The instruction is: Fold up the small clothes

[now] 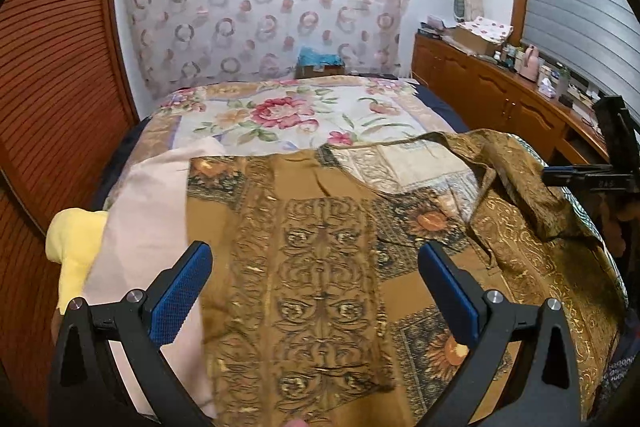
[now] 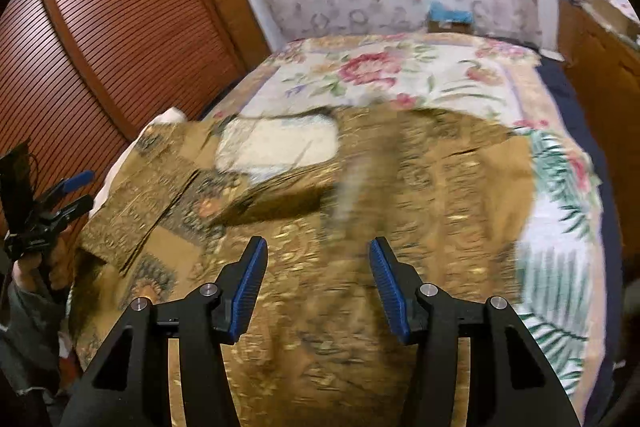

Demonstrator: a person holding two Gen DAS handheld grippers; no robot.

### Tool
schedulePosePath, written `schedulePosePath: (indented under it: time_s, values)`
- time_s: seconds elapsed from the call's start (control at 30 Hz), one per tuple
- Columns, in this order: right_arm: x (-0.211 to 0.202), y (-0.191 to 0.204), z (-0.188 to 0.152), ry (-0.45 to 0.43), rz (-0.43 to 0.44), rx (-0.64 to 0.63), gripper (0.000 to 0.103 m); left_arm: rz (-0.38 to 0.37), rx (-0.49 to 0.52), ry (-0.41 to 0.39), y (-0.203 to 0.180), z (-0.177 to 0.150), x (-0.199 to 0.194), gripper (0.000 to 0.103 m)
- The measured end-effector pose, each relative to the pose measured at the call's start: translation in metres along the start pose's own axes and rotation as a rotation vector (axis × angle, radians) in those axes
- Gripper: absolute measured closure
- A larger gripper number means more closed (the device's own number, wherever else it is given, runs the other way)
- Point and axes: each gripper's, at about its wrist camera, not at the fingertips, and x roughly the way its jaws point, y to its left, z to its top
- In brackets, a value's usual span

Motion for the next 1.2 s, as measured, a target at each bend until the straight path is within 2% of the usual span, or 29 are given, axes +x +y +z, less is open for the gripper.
schedulePosePath:
  time_s: [0.07, 0.23, 0.37, 0.47, 0.5, 0.67, 0.73, 0.83, 0.97, 1.03, 1.07, 1.1, 1.2]
  values:
    - [-0.006, -0.009, 0.001, -0.015, -0.044, 0.005, 0.048, 0.018, -0.006, 0.001, 0.008, 0.000, 0.001, 0.000]
    - [-0.003, -0.021, 0.001, -0.047, -0.259, -0.022, 0.048, 0.080, -0.029, 0.020, 0.039, 0.002, 0.007, 0.000]
    - [0.019, -0.030, 0.006, -0.018, -0.325, -0.009, 0.048, 0.093, -0.054, 0.045, 0.065, 0.006, 0.016, 0.004]
    - [0.032, -0.035, 0.007, 0.002, -0.338, 0.001, 0.048, 0.062, -0.092, 0.060, 0.082, 0.010, 0.023, 0.011]
    - [0.035, -0.037, 0.008, 0.007, -0.344, 0.004, 0.048, 0.049, -0.098, 0.067, 0.086, 0.011, 0.025, 0.017]
    - [0.041, -0.044, 0.018, -0.002, -0.347, 0.002, 0.047, 0.025, -0.052, 0.101, 0.081, 0.020, 0.038, 0.037]
    - [0.037, -0.046, 0.017, -0.011, -0.347, -0.003, 0.047, 0.007, -0.040, 0.121, 0.077, 0.022, 0.044, 0.039]
    - [0.043, -0.050, 0.011, -0.018, -0.344, -0.030, 0.041, 0.018, -0.027, 0.174, 0.077, 0.023, 0.059, 0.039]
    - [0.038, -0.052, 0.007, -0.014, -0.340, -0.042, 0.039, 0.033, -0.025, 0.224, 0.078, 0.019, 0.074, 0.039]
    - [0.037, -0.053, 0.007, -0.014, -0.335, -0.042, 0.037, 0.025, -0.018, 0.232, 0.077, 0.016, 0.076, 0.051]
    - [0.037, -0.052, 0.007, -0.013, -0.334, -0.043, 0.037, 0.031, -0.005, 0.232, 0.074, 0.015, 0.076, 0.064]
    - [0.037, -0.052, 0.007, -0.012, -0.335, -0.044, 0.036, 0.034, 0.005, 0.229, 0.073, 0.015, 0.076, 0.070]
    - [0.036, -0.052, 0.007, -0.010, -0.332, -0.047, 0.035, 0.031, 0.040, 0.206, 0.066, 0.016, 0.070, 0.075]
